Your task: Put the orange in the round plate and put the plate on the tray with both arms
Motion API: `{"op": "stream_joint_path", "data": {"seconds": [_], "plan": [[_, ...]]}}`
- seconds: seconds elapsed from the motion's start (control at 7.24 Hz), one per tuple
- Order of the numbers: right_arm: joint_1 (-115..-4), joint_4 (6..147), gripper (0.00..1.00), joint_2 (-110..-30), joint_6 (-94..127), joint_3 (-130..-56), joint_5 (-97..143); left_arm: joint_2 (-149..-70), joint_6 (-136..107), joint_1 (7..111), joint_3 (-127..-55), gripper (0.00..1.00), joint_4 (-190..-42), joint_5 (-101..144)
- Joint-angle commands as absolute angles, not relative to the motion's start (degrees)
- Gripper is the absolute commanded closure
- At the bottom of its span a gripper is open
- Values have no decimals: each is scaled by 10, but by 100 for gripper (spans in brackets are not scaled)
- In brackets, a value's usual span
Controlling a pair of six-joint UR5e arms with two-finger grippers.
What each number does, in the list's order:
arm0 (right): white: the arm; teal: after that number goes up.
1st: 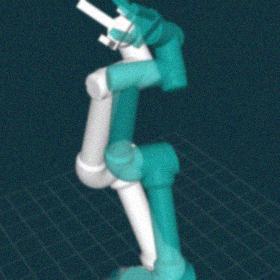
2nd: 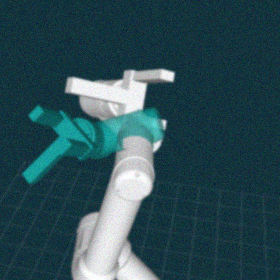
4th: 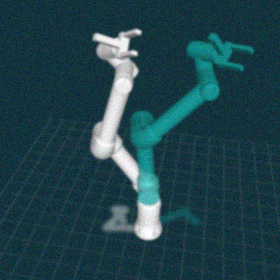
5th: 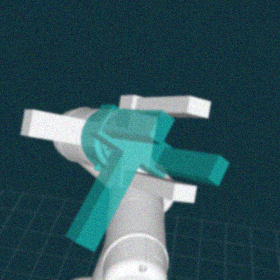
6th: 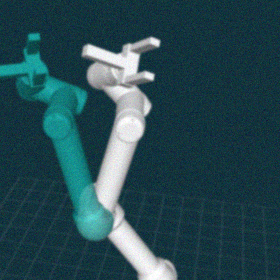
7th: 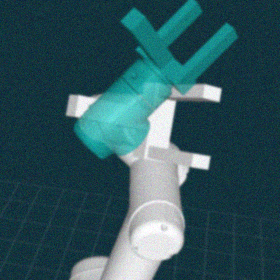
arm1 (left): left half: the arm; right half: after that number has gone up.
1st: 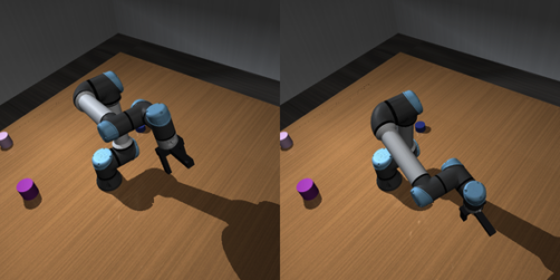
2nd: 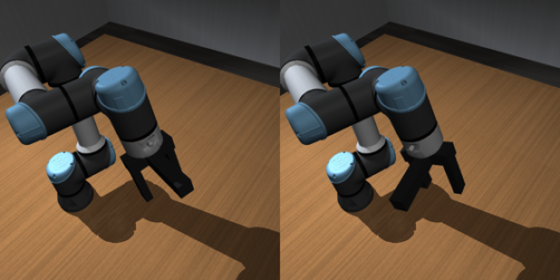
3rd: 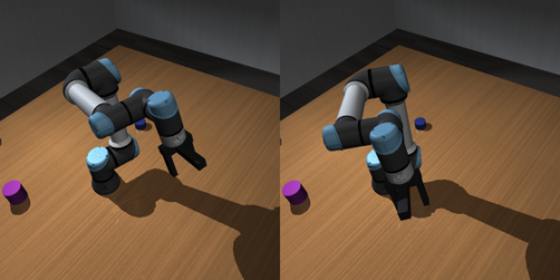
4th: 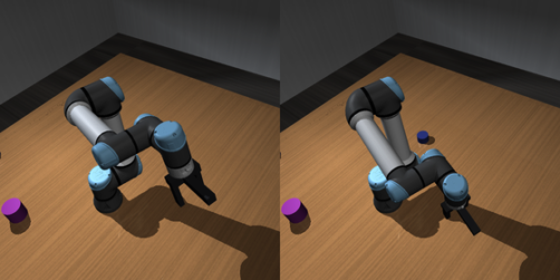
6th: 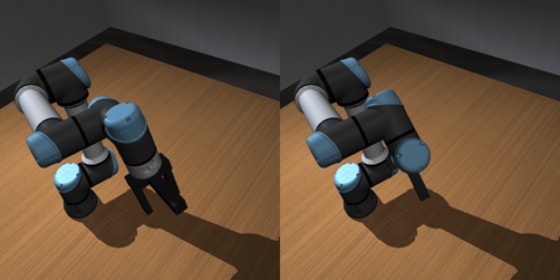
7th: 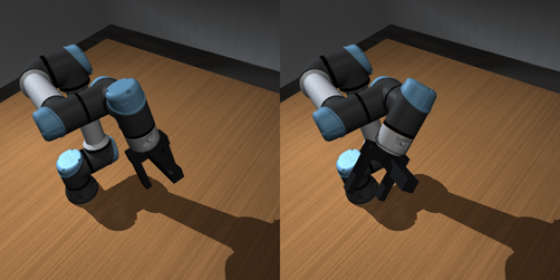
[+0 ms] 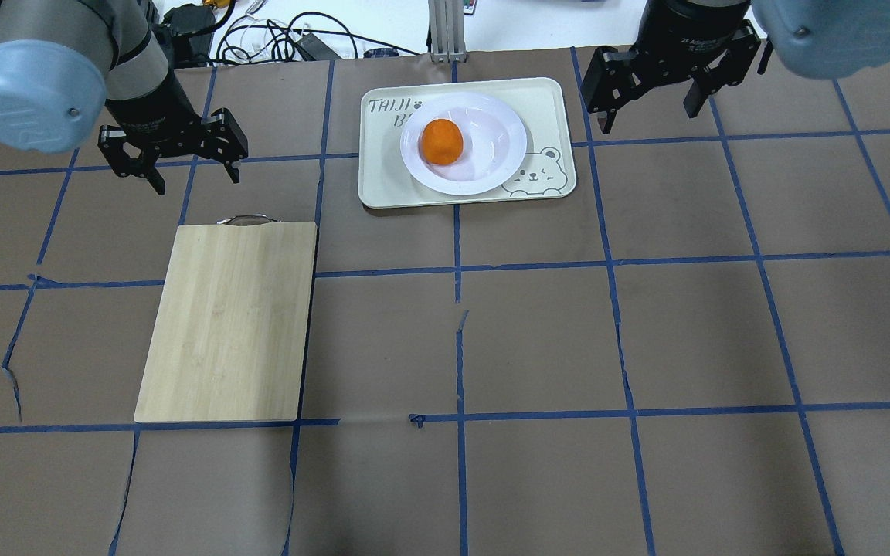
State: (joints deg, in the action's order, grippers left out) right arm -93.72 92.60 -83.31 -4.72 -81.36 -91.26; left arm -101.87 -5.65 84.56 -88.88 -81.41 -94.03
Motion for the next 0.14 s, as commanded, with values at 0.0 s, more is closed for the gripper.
{"op": "stream_joint_path", "data": {"seconds": [0.0], "plan": [[-936,928,0,-832,-47,-814,-913,-993,-57,858,-887,0,-822,-938]]}}
